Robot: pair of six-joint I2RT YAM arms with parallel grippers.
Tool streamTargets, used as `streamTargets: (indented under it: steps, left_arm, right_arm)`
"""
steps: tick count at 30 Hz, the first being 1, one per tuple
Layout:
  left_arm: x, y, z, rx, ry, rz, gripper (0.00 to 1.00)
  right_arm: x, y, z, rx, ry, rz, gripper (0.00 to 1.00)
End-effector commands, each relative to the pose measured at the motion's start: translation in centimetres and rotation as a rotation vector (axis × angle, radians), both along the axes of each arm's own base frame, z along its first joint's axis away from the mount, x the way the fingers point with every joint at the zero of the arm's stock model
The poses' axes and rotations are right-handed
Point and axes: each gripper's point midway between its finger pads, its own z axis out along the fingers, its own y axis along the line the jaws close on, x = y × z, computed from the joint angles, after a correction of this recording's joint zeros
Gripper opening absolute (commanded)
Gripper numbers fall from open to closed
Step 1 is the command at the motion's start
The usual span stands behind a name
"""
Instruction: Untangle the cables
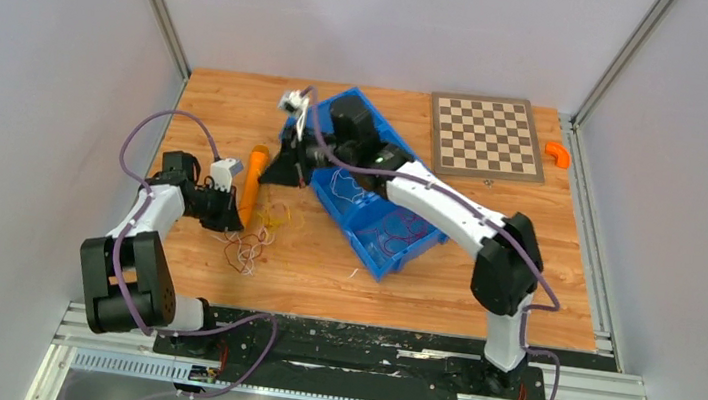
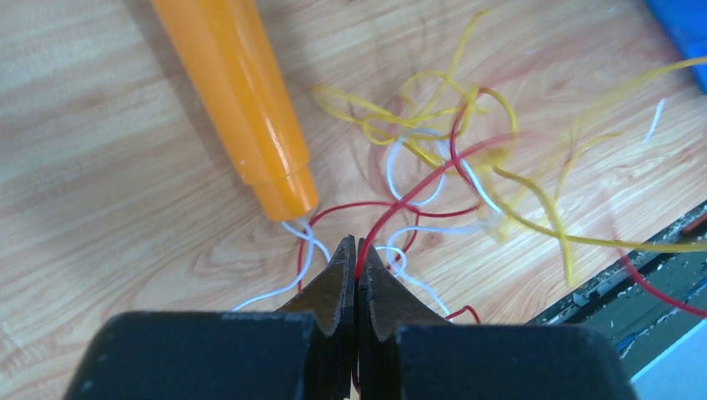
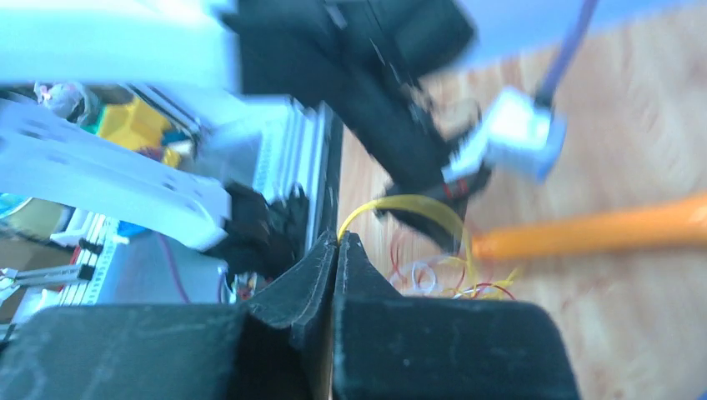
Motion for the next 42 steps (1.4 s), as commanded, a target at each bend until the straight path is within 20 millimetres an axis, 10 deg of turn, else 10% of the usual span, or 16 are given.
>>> streamTargets:
  steps: [1,7,17,24,32,42]
  left_arm:
    - [0.0,2.0,-0.8,0.081,0.041,0.015,0.0]
    - [0.2,2.8,-1.6,0.116,0.045,0.024,0.0]
    - [1.1,4.2,0.5,0.17,-0.066,0.034,0.01]
    - [1.0,1.4,9.5,-0.017,-0.404,-0.011,0.96]
    - [-1.4,-2.2,19.4,-0.078,-0.741,-0.125,1.0]
    - [-0.9,-6.7,22.4,-0.291,-0.823,-0.265,1.0]
  right_arm:
    - [-1.6,-2.6,15.5,0.296,-0.192,0.033,0.0]
    - [-2.2,-5.1,23.0,0.439,-0.299,-0.011,0.0]
    - [-2.4,-5.5,24.6,0.471,-0.341,-0.019,0.0]
    - [-1.8,-4.2,21.3,0.415,-0.292,0.015,0.0]
    - [-1.9,-2.7,19.9,0.401,-0.266,0.048,0.0]
    - [-2.1,-1.1,20.2,0.418,-0.243,0.073,0.0]
